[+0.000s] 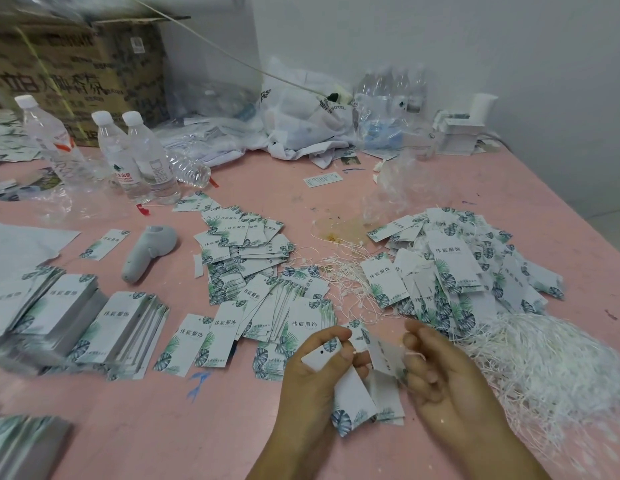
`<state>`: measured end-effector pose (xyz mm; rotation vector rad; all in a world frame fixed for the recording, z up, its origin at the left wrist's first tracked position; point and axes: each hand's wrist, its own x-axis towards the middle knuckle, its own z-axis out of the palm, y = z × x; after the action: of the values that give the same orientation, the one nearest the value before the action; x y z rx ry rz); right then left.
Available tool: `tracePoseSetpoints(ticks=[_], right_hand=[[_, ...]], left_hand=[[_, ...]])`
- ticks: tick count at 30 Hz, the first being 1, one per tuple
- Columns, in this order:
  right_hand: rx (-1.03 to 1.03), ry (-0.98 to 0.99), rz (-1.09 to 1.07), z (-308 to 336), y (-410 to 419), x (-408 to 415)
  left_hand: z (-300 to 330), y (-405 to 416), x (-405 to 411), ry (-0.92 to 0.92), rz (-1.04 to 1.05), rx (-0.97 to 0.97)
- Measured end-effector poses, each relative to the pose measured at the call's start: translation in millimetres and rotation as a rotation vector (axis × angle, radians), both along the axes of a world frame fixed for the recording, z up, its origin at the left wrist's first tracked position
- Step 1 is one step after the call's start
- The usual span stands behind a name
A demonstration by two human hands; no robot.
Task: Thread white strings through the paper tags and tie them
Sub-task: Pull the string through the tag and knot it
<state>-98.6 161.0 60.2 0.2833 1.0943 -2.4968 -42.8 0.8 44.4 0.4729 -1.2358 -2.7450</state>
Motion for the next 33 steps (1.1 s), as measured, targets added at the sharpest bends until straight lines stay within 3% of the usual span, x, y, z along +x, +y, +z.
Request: tracePoseSetpoints(ticks=[3, 6, 10, 12, 14, 24, 28, 33], right_hand=[[-0.190, -0.118, -0.117, 3, 6, -6], [-0.110, 0.056, -0.174, 6, 6, -2], [0.718, 0.747, -0.146, 6, -1, 20], [0.944, 1.028, -0.073, 4, -13, 27], [1.049, 1.150, -0.017, 2, -23, 31], [1.129, 1.042, -0.119, 0, -24, 28], [1.086, 0.972, -0.121, 1, -24, 30], [1.095, 0.984, -0.110, 2, -29, 32]], left_hand=[[0, 0, -2, 0.019, 0.012, 0.074], [-1, 0, -4, 0.039, 0.002, 0.115], [2, 5, -2, 0.074, -0.081, 0.124], [3, 6, 0, 0.087, -0.126, 0.105], [5, 5, 1, 0.102, -0.148, 0.076], [-4, 5, 1, 0.118, -0.137, -0.046], [-11, 5, 0, 0.077, -0.068, -0.251], [-7, 10, 7, 0.168, -0.084, -0.468]])
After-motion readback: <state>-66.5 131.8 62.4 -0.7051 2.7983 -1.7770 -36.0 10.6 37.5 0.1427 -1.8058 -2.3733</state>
